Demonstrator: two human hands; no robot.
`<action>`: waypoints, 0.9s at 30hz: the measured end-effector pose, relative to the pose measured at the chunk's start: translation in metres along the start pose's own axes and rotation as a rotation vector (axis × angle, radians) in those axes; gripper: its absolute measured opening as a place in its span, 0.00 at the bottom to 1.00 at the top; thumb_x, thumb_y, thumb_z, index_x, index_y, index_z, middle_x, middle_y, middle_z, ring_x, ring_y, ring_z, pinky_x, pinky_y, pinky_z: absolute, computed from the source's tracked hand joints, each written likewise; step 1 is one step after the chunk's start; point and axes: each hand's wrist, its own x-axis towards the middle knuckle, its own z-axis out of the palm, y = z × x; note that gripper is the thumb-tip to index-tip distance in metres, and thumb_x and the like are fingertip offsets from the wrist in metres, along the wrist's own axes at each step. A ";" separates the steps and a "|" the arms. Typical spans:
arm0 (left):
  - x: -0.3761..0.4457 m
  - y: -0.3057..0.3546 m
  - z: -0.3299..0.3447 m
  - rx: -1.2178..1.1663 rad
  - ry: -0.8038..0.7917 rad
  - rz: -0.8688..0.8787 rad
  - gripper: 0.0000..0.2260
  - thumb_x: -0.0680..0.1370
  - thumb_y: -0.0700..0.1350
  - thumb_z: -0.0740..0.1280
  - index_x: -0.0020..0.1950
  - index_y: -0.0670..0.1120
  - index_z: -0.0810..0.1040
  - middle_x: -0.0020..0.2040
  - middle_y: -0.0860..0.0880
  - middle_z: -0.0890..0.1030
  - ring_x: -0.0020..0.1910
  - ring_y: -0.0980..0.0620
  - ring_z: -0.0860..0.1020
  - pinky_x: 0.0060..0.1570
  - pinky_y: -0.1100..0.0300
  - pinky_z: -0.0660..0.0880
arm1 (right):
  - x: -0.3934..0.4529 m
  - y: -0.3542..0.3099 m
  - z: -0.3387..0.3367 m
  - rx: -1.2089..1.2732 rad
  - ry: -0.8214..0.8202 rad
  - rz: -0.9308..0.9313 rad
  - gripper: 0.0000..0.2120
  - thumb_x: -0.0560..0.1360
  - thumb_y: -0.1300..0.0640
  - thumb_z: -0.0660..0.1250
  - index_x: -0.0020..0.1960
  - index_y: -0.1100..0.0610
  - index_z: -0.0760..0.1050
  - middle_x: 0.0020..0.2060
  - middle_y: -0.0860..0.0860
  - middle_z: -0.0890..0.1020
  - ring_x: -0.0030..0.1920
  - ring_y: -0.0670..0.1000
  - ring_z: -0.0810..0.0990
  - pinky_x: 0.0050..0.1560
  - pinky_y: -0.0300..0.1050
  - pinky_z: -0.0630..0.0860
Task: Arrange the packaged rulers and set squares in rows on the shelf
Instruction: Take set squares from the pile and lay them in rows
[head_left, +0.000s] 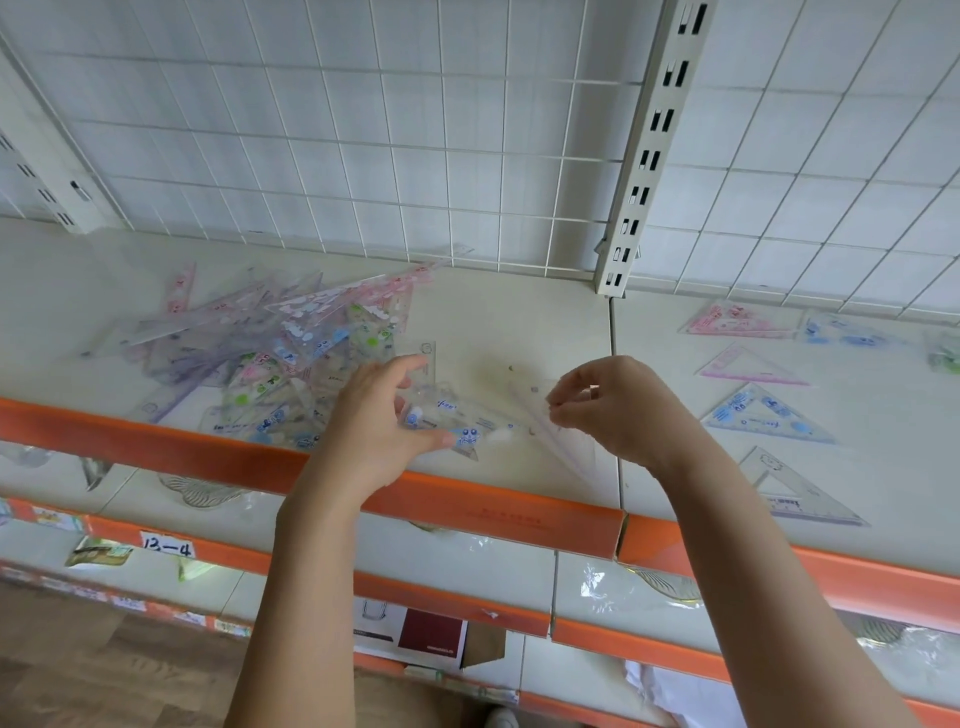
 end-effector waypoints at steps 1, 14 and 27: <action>0.000 0.000 0.000 -0.056 0.005 -0.010 0.29 0.66 0.42 0.78 0.65 0.51 0.73 0.54 0.50 0.75 0.43 0.57 0.74 0.43 0.64 0.71 | 0.000 0.001 -0.001 0.022 0.010 -0.002 0.04 0.72 0.62 0.68 0.44 0.56 0.81 0.38 0.48 0.81 0.35 0.42 0.77 0.31 0.26 0.69; 0.009 0.055 0.013 -0.437 0.037 0.155 0.10 0.80 0.41 0.62 0.45 0.56 0.74 0.39 0.55 0.81 0.30 0.56 0.81 0.27 0.67 0.73 | -0.027 0.029 -0.045 0.389 -0.013 -0.068 0.03 0.80 0.59 0.58 0.49 0.54 0.69 0.42 0.51 0.80 0.41 0.53 0.84 0.41 0.44 0.77; 0.013 0.122 0.092 -0.424 0.107 0.194 0.10 0.80 0.42 0.59 0.56 0.58 0.71 0.38 0.56 0.80 0.28 0.59 0.77 0.32 0.68 0.71 | -0.062 0.107 -0.126 0.265 0.120 -0.039 0.04 0.74 0.58 0.69 0.45 0.54 0.73 0.34 0.50 0.84 0.40 0.57 0.81 0.40 0.47 0.72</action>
